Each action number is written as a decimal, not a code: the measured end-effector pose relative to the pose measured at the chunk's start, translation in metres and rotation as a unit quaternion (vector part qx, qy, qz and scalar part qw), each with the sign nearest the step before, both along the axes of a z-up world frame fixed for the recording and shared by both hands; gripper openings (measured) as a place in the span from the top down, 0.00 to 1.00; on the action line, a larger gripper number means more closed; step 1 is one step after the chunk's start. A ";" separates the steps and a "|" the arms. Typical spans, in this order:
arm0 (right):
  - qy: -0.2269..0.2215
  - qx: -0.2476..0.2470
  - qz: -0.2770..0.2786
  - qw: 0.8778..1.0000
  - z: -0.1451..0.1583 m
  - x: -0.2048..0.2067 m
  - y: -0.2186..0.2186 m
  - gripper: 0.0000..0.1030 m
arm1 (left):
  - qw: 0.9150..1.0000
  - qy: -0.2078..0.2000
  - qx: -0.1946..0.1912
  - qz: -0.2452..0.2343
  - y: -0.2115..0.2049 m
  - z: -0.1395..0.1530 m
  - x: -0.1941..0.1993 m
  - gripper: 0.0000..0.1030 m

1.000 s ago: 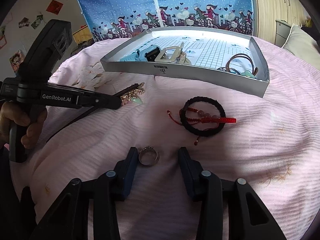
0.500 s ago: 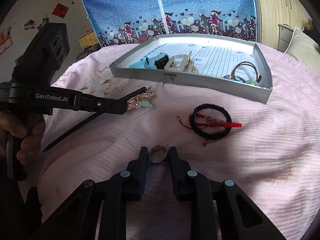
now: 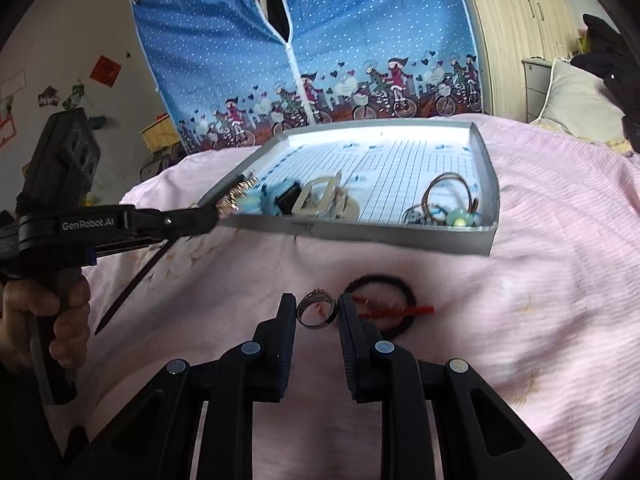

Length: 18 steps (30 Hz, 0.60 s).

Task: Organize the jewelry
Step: 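Carry the hair stick into the tray with the left tool while the right tool places the ring there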

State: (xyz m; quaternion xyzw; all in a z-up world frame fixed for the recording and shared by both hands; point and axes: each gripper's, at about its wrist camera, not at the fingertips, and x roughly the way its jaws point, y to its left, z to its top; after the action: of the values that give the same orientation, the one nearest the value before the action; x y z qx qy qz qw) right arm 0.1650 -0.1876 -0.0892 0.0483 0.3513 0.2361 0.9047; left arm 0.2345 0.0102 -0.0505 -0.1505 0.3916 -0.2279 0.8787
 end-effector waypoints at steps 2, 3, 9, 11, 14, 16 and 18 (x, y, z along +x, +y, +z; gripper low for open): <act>-0.013 -0.002 -0.002 1.000 0.005 0.009 0.002 0.80 | 1.000 -0.013 -0.017 0.023 0.008 0.005 0.007 0.96; -0.022 -0.004 -0.002 1.000 0.008 0.016 0.004 0.80 | 0.999 -0.014 -0.026 0.033 0.012 0.005 0.012 0.96; -0.043 -0.002 -0.015 0.999 0.013 0.062 0.013 0.80 | 0.992 -0.005 -0.066 0.110 0.042 0.005 0.061 0.96; -0.045 -0.004 -0.024 0.999 0.011 0.075 0.014 0.80 | 0.990 -0.005 -0.063 0.128 0.049 0.006 0.080 0.96; -0.030 -0.002 -0.030 0.999 0.004 0.090 0.012 0.80 | 0.989 -0.001 -0.051 0.139 0.056 0.000 0.100 0.96; -0.021 -0.009 -0.031 0.999 -0.001 0.095 0.011 0.80 | 0.989 0.006 -0.038 0.139 0.056 -0.008 0.110 0.96; -0.005 -0.009 -0.034 0.999 -0.006 0.100 0.009 0.80 | 0.990 0.020 -0.028 0.136 0.052 -0.019 0.118 0.96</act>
State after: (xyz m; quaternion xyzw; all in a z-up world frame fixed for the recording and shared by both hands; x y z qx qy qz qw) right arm 0.2646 -0.1784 -0.0949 0.0512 0.3469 0.2028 0.9143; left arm 0.3521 0.0625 -0.0694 -0.2312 0.3787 -0.1138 0.8889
